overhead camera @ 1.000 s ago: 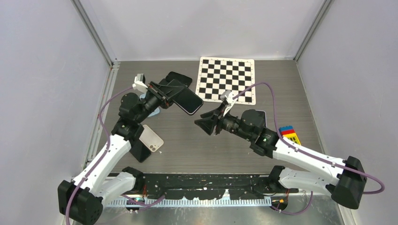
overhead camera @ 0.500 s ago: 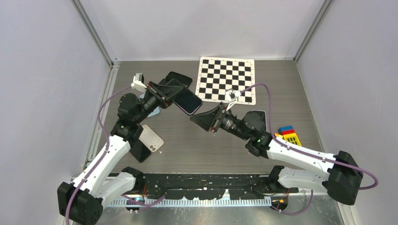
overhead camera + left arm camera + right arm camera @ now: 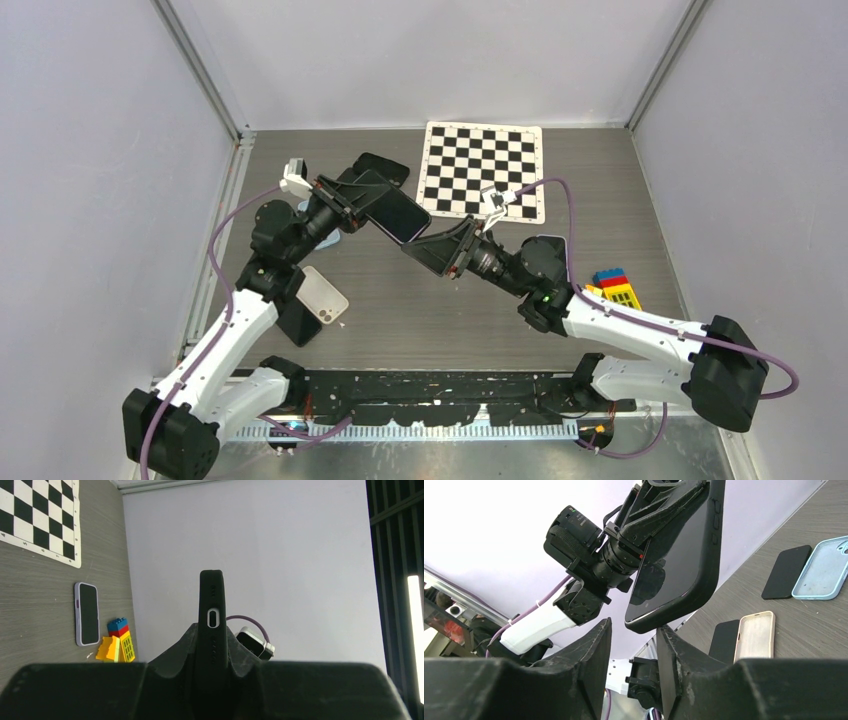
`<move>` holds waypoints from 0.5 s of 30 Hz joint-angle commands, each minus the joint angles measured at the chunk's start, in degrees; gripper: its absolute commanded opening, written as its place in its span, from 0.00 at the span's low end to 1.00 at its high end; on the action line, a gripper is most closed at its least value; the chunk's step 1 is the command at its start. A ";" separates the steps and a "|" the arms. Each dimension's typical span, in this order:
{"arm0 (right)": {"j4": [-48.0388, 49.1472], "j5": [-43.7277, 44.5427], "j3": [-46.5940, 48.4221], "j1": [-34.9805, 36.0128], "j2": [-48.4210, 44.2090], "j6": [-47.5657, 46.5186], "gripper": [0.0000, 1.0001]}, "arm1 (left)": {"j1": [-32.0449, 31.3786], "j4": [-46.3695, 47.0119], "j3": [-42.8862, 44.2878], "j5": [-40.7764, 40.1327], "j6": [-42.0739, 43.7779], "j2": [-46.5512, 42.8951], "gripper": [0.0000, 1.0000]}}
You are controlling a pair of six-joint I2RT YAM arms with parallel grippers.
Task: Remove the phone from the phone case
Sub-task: Remove the phone case from the phone.
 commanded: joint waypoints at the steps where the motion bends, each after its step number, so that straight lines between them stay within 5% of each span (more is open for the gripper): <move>1: 2.59 0.45 1.89 -0.16 -0.32 0.31 0.39 | 0.25 5.65 0.73 1.23 -1.45 -1.80 0.00; 15: -7.09 4.09 4.29 -0.17 1.20 -8.97 0.16 | 0.25 4.21 1.03 2.56 -4.62 -2.04 0.00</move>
